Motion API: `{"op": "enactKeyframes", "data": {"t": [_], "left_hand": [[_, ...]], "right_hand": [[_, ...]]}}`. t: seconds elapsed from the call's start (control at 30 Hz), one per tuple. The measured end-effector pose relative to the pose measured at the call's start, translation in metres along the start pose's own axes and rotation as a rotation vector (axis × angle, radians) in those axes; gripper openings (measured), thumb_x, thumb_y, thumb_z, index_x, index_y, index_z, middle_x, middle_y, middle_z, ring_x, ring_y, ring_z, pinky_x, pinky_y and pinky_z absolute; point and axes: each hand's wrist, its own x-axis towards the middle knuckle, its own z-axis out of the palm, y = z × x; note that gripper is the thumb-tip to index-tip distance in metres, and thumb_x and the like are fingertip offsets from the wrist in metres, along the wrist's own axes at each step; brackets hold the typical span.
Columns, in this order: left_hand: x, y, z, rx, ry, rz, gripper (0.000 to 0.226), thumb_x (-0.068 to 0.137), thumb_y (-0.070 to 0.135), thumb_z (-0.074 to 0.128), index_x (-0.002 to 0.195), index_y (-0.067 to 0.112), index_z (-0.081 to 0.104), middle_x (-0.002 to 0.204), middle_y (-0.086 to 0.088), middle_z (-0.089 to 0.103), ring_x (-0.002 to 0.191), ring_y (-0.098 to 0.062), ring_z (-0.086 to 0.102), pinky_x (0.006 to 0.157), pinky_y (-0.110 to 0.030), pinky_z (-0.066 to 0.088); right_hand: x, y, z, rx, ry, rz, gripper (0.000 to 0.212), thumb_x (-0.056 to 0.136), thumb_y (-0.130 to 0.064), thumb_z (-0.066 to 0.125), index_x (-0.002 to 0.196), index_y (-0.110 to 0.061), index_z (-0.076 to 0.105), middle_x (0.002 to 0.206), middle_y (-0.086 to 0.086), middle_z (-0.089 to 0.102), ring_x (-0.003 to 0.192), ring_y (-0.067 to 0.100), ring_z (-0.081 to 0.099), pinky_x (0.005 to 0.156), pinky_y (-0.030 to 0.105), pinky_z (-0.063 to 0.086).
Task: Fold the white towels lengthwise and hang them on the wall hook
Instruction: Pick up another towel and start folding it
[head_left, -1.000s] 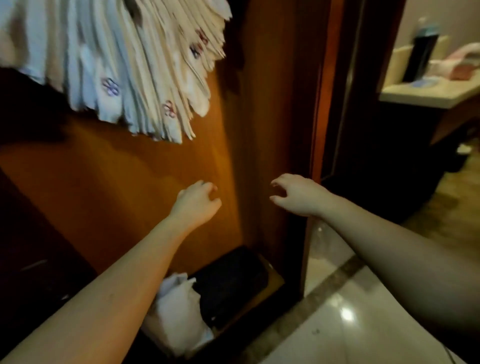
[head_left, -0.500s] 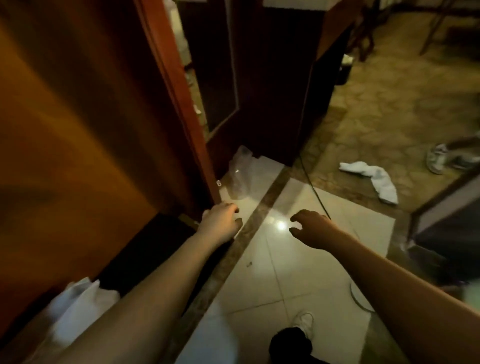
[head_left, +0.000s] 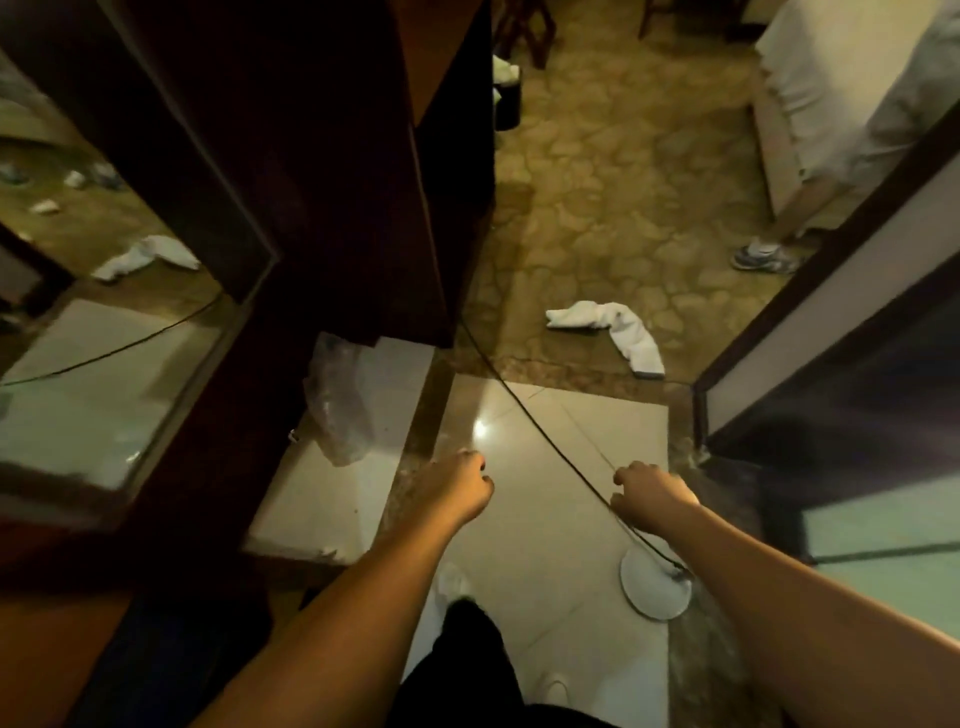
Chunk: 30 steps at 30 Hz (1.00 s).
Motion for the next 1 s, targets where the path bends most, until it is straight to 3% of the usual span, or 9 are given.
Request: {"op": "enactKeyframes", "data": {"t": [0.07,0.2,0.37,0.53,0.83,1.0], "left_hand": [[0.055,0.012,-0.012,0.057,-0.065,0.05,0.024,0.096,0.03,0.045,0.109,0.018,0.062,0.115,-0.003,0.06,0.093,-0.021,0.053,0.078,-0.033,0.041],[0.18,0.034,-0.042,0.166,-0.142,0.143,0.026,0.097,0.026,0.042,0.113,0.016,0.059,0.118,-0.007,0.057,0.108,-0.027,0.054,0.093,-0.04,0.037],[0.314,0.064,-0.081,0.248,-0.213,0.194,0.022,0.095,0.023,0.04,0.106,0.016,0.058,0.118,-0.008,0.056,0.111,-0.028,0.052,0.097,-0.042,0.035],[0.43,0.106,-0.102,0.34,-0.246,0.263,0.032,0.097,0.026,0.04,0.122,0.016,0.059,0.127,-0.007,0.055,0.118,-0.028,0.051,0.101,-0.041,0.035],[0.614,0.205,-0.071,0.34,-0.39,0.293,0.031,0.099,0.029,0.04,0.12,0.021,0.061,0.125,-0.004,0.057,0.116,-0.025,0.053,0.098,-0.039,0.037],[0.727,0.257,-0.027,0.326,-0.462,0.211,0.025,0.098,0.028,0.04,0.11,0.02,0.06,0.12,-0.005,0.056,0.111,-0.025,0.054,0.086,-0.037,0.033]], "right_hand": [[0.039,0.013,-0.014,0.028,-0.019,0.052,0.043,0.096,-0.034,0.046,0.134,-0.019,0.056,0.138,0.005,0.053,0.124,0.027,0.053,0.101,0.039,0.045],[0.131,0.03,-0.051,0.095,-0.043,0.136,0.044,0.094,-0.034,0.045,0.134,-0.019,0.056,0.136,0.005,0.054,0.121,0.025,0.054,0.1,0.039,0.046],[0.231,0.051,-0.099,0.204,-0.082,0.244,0.044,0.095,-0.032,0.042,0.136,-0.018,0.053,0.137,0.006,0.052,0.122,0.027,0.051,0.103,0.039,0.043],[0.314,0.086,-0.137,0.326,-0.087,0.335,0.044,0.095,-0.033,0.045,0.136,-0.019,0.053,0.137,0.005,0.052,0.121,0.025,0.052,0.098,0.034,0.045],[0.46,0.199,-0.139,0.526,-0.19,0.488,0.038,0.098,-0.028,0.047,0.133,-0.013,0.054,0.136,0.011,0.055,0.124,0.03,0.049,0.097,0.033,0.044],[0.578,0.27,-0.134,0.764,-0.246,0.547,0.039,0.1,-0.021,0.051,0.133,0.0,0.052,0.138,0.018,0.052,0.122,0.034,0.052,0.096,0.032,0.044]]}}
